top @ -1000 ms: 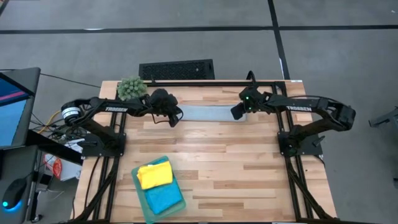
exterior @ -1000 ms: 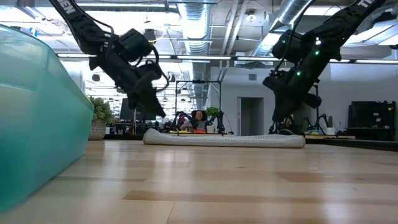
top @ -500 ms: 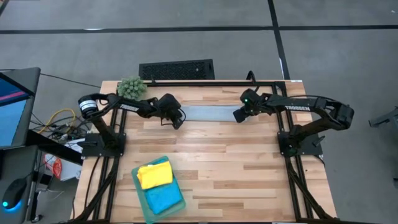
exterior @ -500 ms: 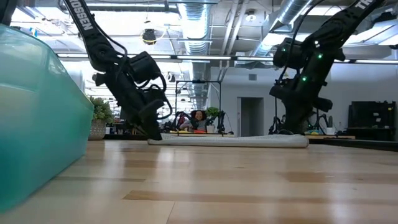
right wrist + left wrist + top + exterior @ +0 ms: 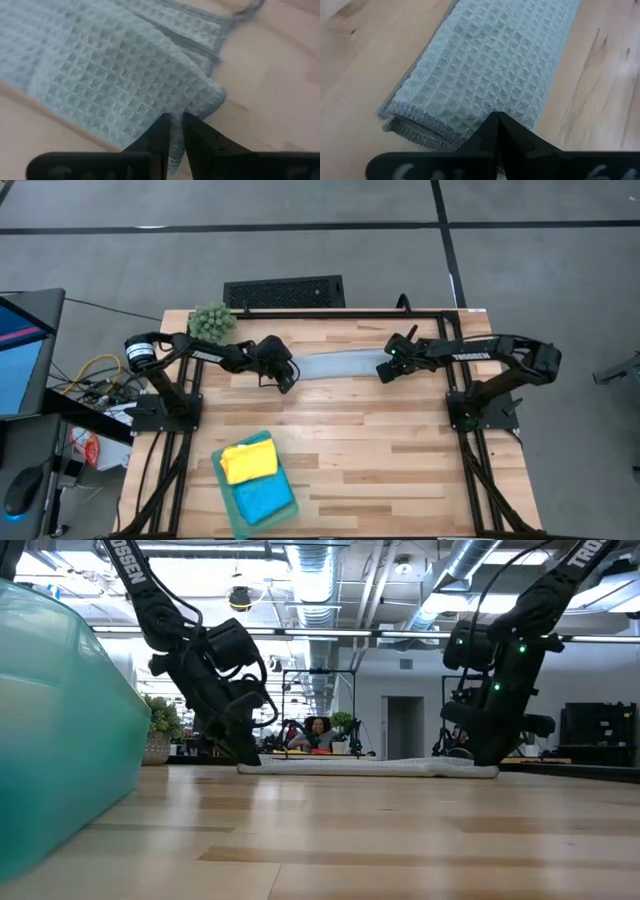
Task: Fold microfiber towels
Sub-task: Fold the gray towel and put into the bin
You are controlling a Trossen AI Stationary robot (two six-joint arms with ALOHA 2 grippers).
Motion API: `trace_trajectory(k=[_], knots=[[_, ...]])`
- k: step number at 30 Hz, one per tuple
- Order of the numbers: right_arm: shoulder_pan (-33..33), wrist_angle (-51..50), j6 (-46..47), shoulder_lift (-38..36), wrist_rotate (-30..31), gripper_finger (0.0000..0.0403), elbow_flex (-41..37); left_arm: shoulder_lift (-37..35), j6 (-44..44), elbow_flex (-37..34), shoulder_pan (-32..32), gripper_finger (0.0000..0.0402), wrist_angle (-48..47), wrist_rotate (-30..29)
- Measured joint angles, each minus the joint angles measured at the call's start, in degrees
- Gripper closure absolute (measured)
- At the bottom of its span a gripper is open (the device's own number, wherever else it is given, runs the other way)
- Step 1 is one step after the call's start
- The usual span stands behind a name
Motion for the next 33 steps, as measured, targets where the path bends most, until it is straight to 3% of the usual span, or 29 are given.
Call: trace_trajectory(k=[6,13,16,20,26,33], knots=[[0.61,0.25,0.95,-4.26,-0.33,0.0326,1.5,0.02,-0.36,-0.02,-3.08,0.0401,0.04,-0.36],[-2.04,-9.59,3.47,-9.7,-0.53,0.0321,4.27,-0.64,-2.83,-0.11,-3.49,0.0401,-1.07,-0.23],[-3.32,-13.6,3.68,-10.8,-0.58,0.0298,5.01,-1.25,-3.23,-0.18,-3.58,0.0401,-1.4,-0.2],[-5.05,-12.35,1.01,-10.96,-0.55,0.0235,5.05,-1.27,-3.88,-0.2,-3.62,0.0401,-1.28,-0.23],[-6.04,-9.52,0.52,-5.04,-1.73,0.015,5.11,-1.29,-4.04,-0.2,-3.64,0.0401,-1.12,-0.37],[-6.04,-4.52,1.31,3.07,-2.1,0.0143,5.37,-1.31,-3.8,-0.17,-3.64,0.0401,-1.22,-0.37]])
